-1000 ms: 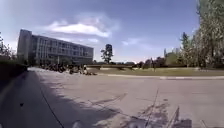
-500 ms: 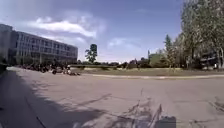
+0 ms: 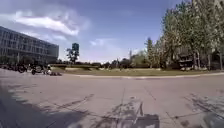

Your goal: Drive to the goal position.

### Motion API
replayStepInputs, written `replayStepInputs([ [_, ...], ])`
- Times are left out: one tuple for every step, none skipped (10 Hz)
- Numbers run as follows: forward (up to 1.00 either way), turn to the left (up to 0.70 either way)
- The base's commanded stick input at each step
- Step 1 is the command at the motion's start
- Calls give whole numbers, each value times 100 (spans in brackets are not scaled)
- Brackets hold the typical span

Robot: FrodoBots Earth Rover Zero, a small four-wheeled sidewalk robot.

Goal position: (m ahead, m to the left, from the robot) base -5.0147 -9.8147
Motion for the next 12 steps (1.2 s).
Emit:
replayStepInputs([
  [0,-45],
  [0,-45],
  [0,-45],
  [0,-45],
  [0,-45],
  [0,-45],
  [0,-45],
  [0,-45],
  [0,-45],
  [0,-45],
  [0,-45],
  [0,-45],
])
